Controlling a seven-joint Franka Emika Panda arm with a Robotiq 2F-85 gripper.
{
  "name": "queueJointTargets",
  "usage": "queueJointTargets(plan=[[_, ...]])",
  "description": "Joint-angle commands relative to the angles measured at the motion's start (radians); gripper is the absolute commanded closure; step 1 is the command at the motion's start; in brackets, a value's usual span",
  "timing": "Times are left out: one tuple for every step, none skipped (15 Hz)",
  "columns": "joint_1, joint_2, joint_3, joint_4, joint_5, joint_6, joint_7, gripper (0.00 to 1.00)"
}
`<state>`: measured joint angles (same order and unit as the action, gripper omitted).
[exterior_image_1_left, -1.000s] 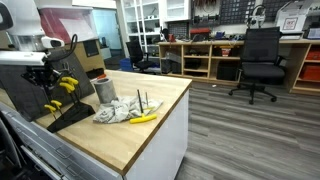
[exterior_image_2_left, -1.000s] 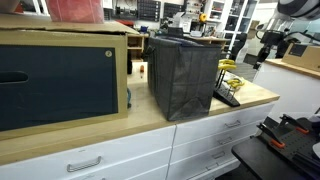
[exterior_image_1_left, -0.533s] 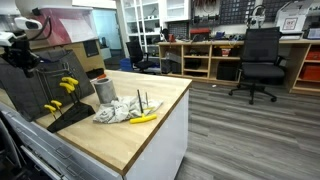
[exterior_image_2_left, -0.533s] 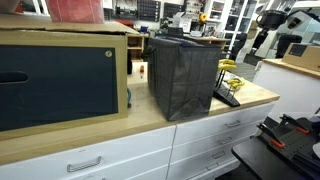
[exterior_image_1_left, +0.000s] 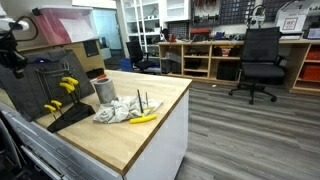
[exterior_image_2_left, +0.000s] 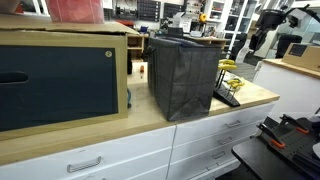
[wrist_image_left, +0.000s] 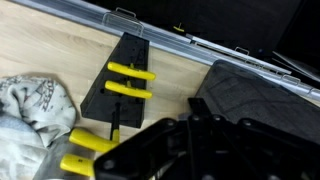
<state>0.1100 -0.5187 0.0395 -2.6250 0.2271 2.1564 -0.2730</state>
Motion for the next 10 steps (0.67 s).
queueJointTargets(plan=[[0.005, -0.179, 0.018, -0.188, -0.006, 0.031, 0.121, 1.00], [0.001, -0.228, 0.025, -0.244, -0.009, 0.034, 0.157, 1.00], [0.000, -0.282, 0.030, -0.287, -0.009, 0.018, 0.192, 1.00], [-0.011, -0.226, 0.033, -0.176, -0.021, -0.038, 0.237, 1.00], [-0.013, -0.294, 0.034, -0.203, -0.020, -0.061, 0.274, 1.00], [-0.016, -0.334, 0.038, -0.197, -0.024, -0.085, 0.309, 1.00], [-0.022, -0.367, 0.038, -0.187, -0.027, -0.111, 0.337, 1.00], [-0.026, -0.390, 0.031, -0.176, -0.027, -0.138, 0.351, 1.00], [-0.032, -0.412, 0.029, -0.166, -0.028, -0.161, 0.367, 0.74], [-0.039, -0.429, 0.030, -0.161, -0.035, -0.178, 0.374, 0.73]])
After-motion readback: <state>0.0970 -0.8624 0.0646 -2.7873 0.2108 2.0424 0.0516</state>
